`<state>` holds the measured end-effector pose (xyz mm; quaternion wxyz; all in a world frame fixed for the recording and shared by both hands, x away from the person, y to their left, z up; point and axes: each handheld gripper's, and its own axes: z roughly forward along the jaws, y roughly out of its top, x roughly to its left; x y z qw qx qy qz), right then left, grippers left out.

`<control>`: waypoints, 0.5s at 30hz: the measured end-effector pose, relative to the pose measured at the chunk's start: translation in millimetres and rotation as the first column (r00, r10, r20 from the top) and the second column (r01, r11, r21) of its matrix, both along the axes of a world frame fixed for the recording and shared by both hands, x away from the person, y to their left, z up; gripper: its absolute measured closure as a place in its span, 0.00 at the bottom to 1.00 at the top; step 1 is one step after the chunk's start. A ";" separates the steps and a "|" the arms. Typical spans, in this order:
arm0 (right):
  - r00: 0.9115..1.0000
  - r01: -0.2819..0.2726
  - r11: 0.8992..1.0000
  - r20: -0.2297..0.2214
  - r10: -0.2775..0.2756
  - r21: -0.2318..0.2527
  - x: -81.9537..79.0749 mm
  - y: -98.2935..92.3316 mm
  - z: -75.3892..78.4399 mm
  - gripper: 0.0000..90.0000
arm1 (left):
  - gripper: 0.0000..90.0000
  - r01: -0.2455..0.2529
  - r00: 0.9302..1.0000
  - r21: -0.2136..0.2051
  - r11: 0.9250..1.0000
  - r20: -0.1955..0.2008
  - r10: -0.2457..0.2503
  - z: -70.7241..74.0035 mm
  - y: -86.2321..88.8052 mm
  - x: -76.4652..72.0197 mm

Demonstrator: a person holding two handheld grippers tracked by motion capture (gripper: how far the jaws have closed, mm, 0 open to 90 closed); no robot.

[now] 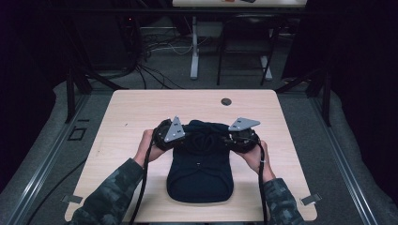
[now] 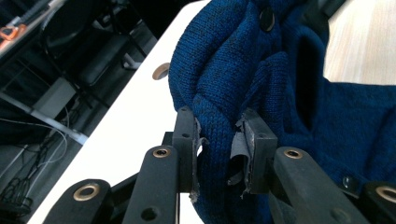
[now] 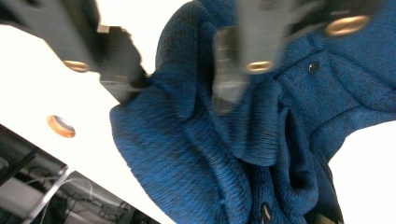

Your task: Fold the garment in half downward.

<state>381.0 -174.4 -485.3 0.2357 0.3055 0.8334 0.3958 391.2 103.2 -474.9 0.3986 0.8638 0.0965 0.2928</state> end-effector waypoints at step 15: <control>0.983 -0.051 0.997 0.171 0.061 -0.061 -18.9 9.6 -3.8 0.82 | 0.43 -0.034 0.981 -0.001 0.999 -0.192 0.033 -9.1 1.5 7.6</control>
